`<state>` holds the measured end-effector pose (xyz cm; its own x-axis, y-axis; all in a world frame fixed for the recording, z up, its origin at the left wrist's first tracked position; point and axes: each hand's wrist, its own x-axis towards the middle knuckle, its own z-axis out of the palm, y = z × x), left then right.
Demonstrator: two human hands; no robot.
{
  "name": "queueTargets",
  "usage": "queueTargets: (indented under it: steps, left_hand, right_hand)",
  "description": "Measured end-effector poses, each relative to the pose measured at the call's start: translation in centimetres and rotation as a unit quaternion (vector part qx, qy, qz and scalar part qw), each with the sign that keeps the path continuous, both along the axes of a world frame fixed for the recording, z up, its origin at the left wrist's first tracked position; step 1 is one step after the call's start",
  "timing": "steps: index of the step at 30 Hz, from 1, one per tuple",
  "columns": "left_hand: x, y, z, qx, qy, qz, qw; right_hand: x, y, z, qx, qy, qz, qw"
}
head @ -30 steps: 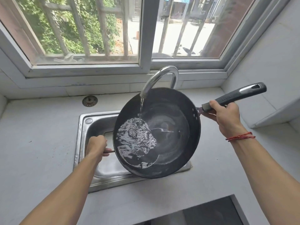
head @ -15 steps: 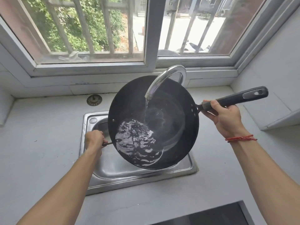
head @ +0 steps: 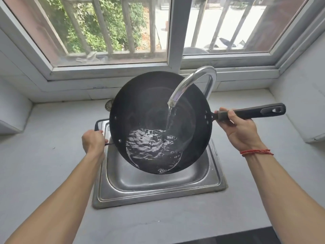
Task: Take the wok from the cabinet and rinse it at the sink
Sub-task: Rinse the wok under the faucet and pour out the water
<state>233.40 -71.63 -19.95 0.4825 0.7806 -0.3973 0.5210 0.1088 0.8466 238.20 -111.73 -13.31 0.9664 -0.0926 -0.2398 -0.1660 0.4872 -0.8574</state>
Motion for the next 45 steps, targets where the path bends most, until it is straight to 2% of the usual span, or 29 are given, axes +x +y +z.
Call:
queueTargets:
  steps: [9, 20, 37, 45]
  left_hand:
    - [-0.3, 2.0, 2.1, 0.038, -0.045, -0.011, 0.998]
    - [-0.7, 4.2, 5.6, 0.107, -0.088, -0.031, 0.990]
    - [-2.2, 7.8, 10.3, 0.178, -0.146, -0.078, 0.970]
    - [-3.1, 8.5, 11.2, 0.189, -0.138, -0.080, 0.969]
  right_hand:
    - [0.7, 1.5, -1.9, 0.096, 0.025, -0.010, 0.995]
    - [1.7, 3.1, -6.5, 0.260, 0.054, 0.026, 0.964]
    - [1.0, 8.1, -8.9, 0.283, 0.171, 0.003, 0.944]
    - [0.1, 9.2, -10.7, 0.244, 0.223, 0.029, 0.943]
